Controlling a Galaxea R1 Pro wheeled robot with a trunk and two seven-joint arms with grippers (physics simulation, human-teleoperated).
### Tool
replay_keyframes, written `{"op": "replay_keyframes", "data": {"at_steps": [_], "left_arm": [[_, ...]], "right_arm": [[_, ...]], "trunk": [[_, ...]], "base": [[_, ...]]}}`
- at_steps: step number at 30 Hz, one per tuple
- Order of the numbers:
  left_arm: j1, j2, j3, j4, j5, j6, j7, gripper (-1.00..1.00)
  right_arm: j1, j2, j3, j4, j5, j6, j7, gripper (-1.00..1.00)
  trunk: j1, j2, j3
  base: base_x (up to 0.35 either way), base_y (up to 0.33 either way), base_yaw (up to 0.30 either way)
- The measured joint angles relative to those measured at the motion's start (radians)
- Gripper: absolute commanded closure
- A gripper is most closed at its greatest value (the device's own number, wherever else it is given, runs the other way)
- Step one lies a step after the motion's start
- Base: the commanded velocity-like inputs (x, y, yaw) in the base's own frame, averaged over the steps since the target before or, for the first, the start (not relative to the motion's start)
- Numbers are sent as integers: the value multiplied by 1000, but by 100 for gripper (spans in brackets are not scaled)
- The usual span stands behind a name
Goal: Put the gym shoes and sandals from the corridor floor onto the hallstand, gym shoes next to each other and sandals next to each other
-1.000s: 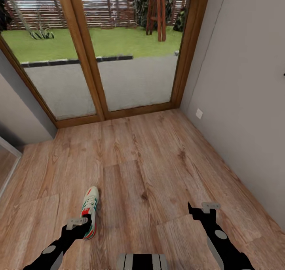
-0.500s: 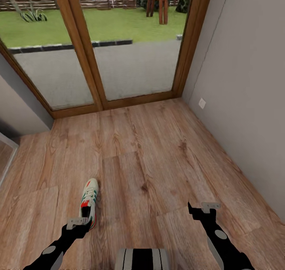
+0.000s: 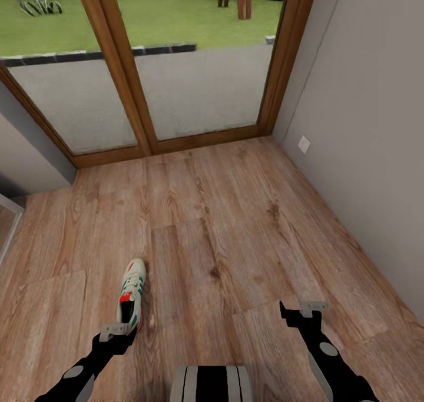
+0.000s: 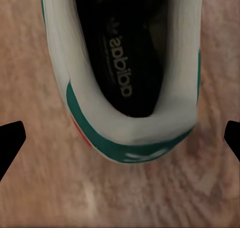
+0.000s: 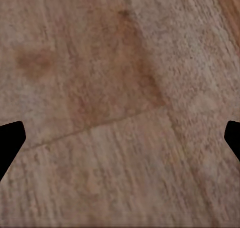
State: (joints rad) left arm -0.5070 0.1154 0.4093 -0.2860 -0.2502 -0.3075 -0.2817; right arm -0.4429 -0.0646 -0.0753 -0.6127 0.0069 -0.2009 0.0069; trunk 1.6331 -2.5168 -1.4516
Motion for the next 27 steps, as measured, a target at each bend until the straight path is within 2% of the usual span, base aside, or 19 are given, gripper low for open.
{"op": "replay_keyframes", "data": {"at_steps": [15,27], "left_arm": [[1,1,1,0,0,-2,0,-100],[1,1,1,0,0,-5,0,-100]], "right_arm": [[0,0,0,0,0,0,0,-100],[0,0,0,0,0,0,0,-100]], "trunk": [[7,-4,-58],[7,-4,-58]], "base": [[0,0,0],[0,0,0]]}}
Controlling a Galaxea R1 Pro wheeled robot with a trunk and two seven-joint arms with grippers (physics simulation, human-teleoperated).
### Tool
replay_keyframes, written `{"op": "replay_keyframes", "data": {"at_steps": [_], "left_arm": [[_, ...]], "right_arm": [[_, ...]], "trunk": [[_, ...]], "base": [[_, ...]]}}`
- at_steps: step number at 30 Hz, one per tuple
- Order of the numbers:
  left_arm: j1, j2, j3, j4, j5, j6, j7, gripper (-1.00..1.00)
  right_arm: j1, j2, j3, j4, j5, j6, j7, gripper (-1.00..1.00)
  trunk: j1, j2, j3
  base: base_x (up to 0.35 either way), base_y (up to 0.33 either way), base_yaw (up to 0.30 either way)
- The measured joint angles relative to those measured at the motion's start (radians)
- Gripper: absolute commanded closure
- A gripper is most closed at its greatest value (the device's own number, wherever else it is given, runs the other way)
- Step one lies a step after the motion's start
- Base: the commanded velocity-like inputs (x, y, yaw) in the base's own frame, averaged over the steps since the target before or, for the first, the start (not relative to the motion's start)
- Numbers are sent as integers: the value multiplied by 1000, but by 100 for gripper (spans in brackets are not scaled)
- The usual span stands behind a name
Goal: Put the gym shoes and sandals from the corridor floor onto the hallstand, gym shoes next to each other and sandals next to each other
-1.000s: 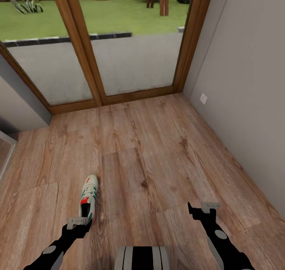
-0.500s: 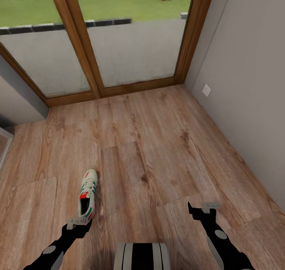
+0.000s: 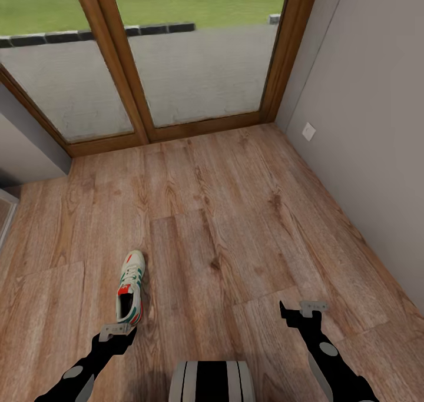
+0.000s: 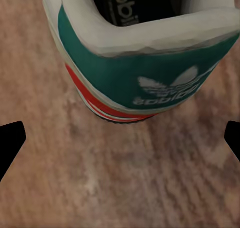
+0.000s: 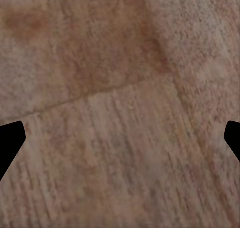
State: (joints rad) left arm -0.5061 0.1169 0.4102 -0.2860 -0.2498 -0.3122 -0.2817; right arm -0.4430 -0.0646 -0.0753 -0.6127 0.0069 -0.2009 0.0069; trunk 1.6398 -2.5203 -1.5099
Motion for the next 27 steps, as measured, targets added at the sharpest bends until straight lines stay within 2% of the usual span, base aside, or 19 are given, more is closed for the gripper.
{"op": "replay_keyframes", "data": {"at_steps": [2,10,27], "left_arm": [[0,0,0,0,0,-1,0,-100],[0,0,0,0,2,-1,0,-100],[-1,0,0,-1,3,-3,0,-100]], "right_arm": [[0,0,0,0,0,0,0,-100],[0,0,0,1,0,0,0,-100],[0,0,0,1,0,0,0,-100]], "trunk": [[0,0,0],[4,-2,-31],[4,-2,-31]], "base": [[0,0,0],[0,0,0],[6,0,0]]}}
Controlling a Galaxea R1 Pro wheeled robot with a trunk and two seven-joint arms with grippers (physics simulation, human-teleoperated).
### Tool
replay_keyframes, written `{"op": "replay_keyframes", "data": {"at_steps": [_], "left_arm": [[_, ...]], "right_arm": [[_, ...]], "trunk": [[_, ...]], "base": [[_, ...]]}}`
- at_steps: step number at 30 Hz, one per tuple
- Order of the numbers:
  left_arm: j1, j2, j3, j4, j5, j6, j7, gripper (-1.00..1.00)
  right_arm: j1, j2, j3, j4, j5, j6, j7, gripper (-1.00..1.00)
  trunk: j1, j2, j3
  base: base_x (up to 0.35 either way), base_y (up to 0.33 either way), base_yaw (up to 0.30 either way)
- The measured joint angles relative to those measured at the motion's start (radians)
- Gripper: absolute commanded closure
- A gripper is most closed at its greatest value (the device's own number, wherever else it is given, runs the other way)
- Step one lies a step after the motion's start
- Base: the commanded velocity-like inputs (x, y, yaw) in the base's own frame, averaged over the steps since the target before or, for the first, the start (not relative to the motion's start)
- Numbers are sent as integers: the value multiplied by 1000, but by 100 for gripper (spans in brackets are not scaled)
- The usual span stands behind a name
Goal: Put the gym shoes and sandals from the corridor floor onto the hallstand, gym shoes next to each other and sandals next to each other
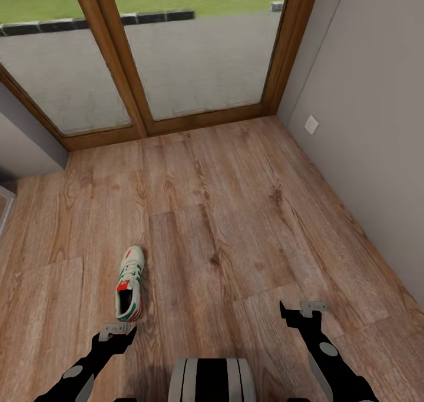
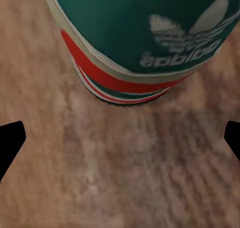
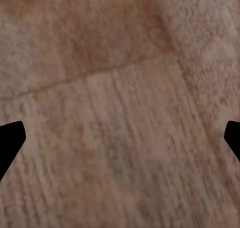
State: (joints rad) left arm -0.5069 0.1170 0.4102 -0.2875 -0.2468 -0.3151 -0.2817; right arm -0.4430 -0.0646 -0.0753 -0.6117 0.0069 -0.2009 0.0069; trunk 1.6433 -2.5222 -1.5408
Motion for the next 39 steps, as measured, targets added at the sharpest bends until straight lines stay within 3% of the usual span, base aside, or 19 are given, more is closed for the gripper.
{"op": "replay_keyframes", "data": {"at_steps": [12,39], "left_arm": [[0,0,0,0,1,0,0,-100],[0,0,1,0,3,0,0,-100]], "right_arm": [[0,0,0,-1,0,0,0,-100],[0,0,0,0,0,0,0,-100]], "trunk": [[0,0,0],[0,0,0]], "base": [[146,0,0],[8,0,0]]}}
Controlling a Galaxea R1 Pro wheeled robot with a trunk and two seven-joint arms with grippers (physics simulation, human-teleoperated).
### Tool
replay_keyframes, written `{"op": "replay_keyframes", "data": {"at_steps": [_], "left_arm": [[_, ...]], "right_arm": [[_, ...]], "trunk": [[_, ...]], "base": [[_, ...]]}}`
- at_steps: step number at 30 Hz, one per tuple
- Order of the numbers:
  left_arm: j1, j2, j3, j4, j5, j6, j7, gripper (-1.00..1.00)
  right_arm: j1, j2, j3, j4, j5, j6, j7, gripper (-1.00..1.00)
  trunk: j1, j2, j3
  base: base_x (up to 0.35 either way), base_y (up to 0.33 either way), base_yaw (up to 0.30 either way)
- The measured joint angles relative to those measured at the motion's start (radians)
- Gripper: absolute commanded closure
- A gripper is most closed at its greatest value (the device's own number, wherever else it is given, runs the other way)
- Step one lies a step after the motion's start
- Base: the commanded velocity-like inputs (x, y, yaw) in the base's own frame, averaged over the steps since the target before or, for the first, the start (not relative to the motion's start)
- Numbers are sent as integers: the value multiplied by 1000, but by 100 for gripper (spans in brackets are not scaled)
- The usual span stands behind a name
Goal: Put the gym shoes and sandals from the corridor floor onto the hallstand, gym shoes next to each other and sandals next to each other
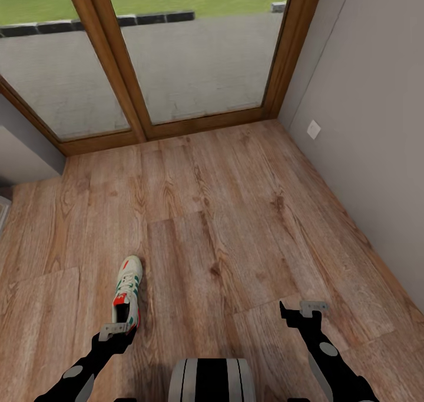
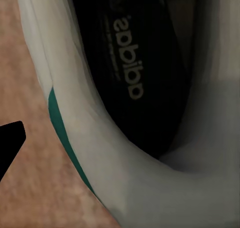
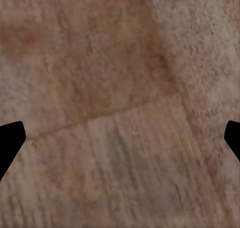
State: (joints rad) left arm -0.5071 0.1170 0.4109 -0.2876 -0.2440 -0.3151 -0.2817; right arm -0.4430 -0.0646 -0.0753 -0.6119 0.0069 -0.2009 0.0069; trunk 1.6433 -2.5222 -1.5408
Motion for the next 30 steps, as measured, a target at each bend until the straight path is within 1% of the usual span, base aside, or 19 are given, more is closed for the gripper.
{"op": "replay_keyframes", "data": {"at_steps": [17,18,24,30], "left_arm": [[0,1,0,-1,1,0,0,-100],[0,1,1,-1,1,0,0,100],[0,1,-2,0,1,0,-1,100],[0,1,3,0,3,0,-1,100]], "right_arm": [[0,0,0,0,0,0,0,-100],[0,0,0,0,0,0,0,-100],[0,0,0,0,0,0,0,-100],[0,0,0,0,0,0,0,-100]], "trunk": [[0,0,0],[0,0,0],[0,0,0],[0,0,0]], "base": [[19,0,0],[2,0,0],[1,0,0],[0,0,0]]}}
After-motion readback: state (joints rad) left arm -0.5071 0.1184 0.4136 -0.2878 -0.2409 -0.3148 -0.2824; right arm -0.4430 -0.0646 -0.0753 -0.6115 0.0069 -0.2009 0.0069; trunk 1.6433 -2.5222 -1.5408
